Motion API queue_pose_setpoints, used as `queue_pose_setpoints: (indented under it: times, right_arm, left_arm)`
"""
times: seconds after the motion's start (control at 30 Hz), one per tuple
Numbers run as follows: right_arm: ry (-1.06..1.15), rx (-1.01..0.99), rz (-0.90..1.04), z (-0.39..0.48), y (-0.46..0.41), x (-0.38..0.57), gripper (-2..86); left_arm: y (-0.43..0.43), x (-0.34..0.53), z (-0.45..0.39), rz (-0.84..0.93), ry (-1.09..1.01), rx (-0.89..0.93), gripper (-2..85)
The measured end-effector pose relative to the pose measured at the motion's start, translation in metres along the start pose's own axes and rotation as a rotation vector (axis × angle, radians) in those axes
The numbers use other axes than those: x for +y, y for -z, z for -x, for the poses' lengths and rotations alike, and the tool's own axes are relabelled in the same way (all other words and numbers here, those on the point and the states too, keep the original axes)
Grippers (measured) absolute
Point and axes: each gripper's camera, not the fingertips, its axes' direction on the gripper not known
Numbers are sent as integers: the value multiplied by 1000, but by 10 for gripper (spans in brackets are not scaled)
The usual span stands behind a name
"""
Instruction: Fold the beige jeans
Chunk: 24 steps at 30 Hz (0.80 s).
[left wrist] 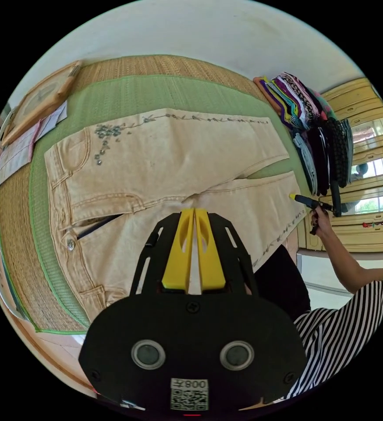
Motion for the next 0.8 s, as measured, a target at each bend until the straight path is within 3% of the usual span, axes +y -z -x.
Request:
queue_pose_setpoints:
  times: [0.23,0.43,0.6,0.7,0.8]
  right_arm:
    - [-59,-27,-144,-12,28,-17,6]
    - [-59,69,-203,-10,41,-68,34]
    - [-17,138,-174,5,32,-111,38]
    - [1,193,-77,13,12,-125,29]
    - [23,206,-107,21,7,-118,16]
  left_arm:
    - [-15,-27,-11,-3,-107,78,4]
    - [-33,-43,-12,61,-170,-4,3]
    - [-50,-36,4,143,-161,-51,2]
    - [-48,-27,15,112,-147,-39,1]
    - [-45,-19,28,95,-130,-15,1]
